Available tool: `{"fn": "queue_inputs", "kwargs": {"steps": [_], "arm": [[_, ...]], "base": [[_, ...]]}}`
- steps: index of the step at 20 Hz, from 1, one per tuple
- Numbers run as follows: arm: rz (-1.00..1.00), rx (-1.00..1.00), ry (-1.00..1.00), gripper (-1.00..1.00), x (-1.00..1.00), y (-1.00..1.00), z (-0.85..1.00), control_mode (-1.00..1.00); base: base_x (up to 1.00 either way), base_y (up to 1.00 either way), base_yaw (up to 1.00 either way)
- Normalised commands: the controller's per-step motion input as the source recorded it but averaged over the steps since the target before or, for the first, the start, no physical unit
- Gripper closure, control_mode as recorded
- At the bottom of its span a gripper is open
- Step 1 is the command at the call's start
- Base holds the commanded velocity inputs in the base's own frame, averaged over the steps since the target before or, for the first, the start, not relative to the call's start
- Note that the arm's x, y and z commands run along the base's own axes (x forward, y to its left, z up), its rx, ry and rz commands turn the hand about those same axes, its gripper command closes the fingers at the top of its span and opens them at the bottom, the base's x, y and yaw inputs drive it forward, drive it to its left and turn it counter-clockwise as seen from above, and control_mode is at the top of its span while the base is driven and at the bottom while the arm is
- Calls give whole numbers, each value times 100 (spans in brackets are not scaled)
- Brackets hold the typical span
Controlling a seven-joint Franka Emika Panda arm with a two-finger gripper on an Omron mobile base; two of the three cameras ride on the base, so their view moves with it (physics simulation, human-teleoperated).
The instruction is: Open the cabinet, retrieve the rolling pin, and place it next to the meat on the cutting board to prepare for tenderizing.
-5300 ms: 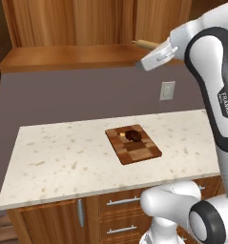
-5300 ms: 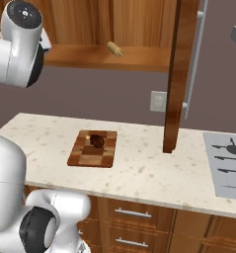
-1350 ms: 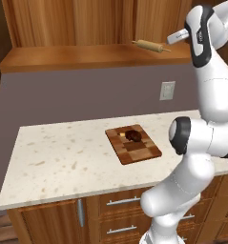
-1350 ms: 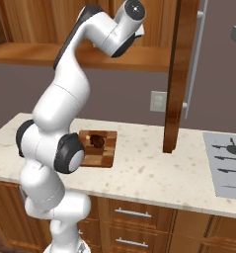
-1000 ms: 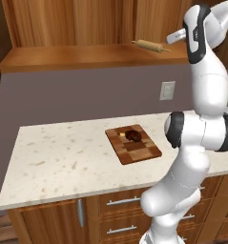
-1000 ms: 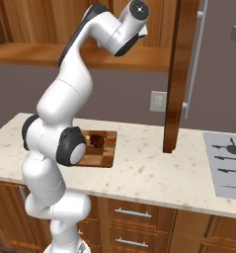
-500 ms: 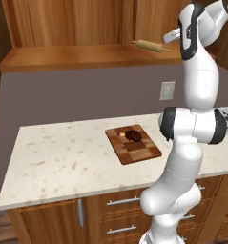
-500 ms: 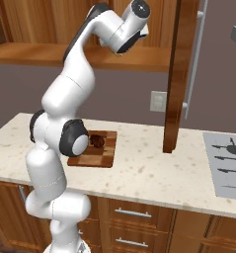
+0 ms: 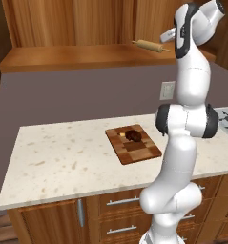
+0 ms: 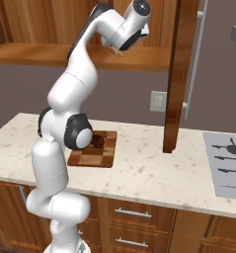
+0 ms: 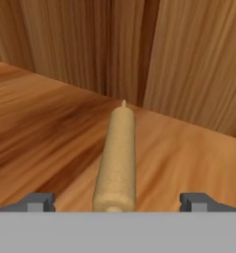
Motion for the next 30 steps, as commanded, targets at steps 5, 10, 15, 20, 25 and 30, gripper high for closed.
{"fn": "queue_inputs", "kwargs": {"steps": [5, 10, 15, 20, 25, 30], "arm": [[0, 0, 3, -100, 15, 0, -6, -100], [1, 0, 0, -100, 0, 2, -11, -100], [1, 0, 0, -100, 0, 7, -12, -100], [1, 0, 0, -100, 0, 17, -13, -100], [1, 0, 0, -100, 0, 16, -14, -100], [0, 0, 0, -100, 0, 13, -15, -100]], "base": [[0, 0, 0], [0, 0, 0], [0, 0, 0], [0, 0, 0], [0, 0, 0], [0, 0, 0]]}}
